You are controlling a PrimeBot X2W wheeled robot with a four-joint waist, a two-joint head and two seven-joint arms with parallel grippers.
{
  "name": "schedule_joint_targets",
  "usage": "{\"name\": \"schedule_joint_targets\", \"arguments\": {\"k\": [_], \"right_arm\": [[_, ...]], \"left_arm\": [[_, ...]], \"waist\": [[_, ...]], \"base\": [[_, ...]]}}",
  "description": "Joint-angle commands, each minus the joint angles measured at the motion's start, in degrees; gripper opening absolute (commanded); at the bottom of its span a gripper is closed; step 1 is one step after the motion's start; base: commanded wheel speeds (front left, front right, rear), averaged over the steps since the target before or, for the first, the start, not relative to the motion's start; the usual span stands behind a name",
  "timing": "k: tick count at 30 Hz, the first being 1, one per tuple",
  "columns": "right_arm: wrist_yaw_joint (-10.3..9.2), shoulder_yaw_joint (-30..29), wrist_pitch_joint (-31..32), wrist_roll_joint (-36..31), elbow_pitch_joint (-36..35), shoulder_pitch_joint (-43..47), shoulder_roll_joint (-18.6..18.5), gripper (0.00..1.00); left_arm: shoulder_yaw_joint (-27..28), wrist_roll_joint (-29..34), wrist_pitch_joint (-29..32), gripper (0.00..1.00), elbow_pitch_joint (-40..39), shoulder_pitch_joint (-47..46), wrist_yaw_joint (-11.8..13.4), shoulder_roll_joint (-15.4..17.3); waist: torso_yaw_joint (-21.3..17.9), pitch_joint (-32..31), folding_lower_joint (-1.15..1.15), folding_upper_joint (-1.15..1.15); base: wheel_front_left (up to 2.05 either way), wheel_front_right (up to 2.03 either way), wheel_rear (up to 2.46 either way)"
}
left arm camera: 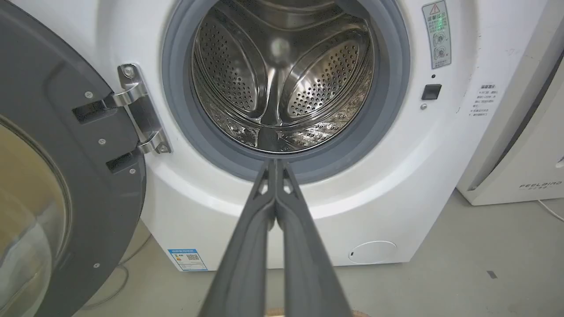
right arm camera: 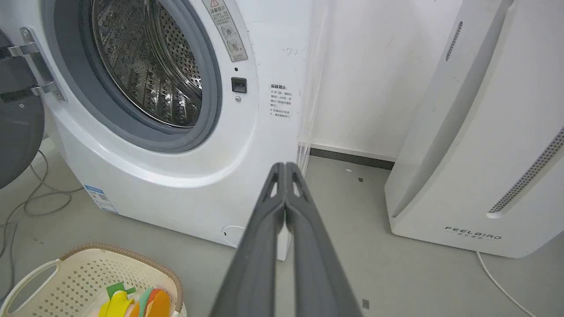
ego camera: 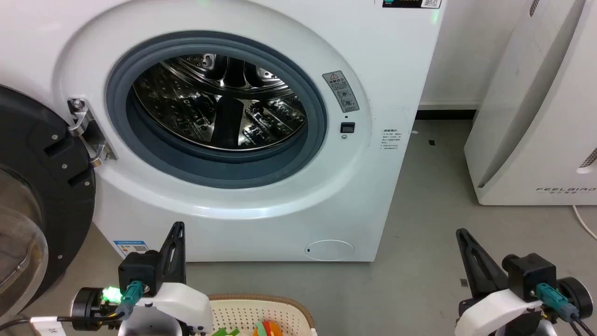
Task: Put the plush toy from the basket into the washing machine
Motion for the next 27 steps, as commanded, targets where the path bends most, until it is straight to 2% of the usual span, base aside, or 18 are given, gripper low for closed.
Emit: {"name": "schedule_joint_targets", "arguments": {"k": [1, 27], "right_arm": [[-0.05, -0.03, 0.08, -0.44, 0.15, -0.81, -0.03, 0.0], [-0.05, -0.03, 0.08, -0.44, 0.15, -0.81, -0.03, 0.0]], "left_arm": [[0.12, 0.15, 0.02, 0.0, -0.25, 0.77, 0.16, 0.01], [0.12, 0.15, 0.02, 0.0, -0.25, 0.77, 0.16, 0.01]], "waist": [[0.0, 0.0, 0.0, 0.0], [0.0, 0.0, 0.0, 0.0]], "base": [[0.0, 0.0, 0.0], [0.0, 0.0, 0.0]]}}
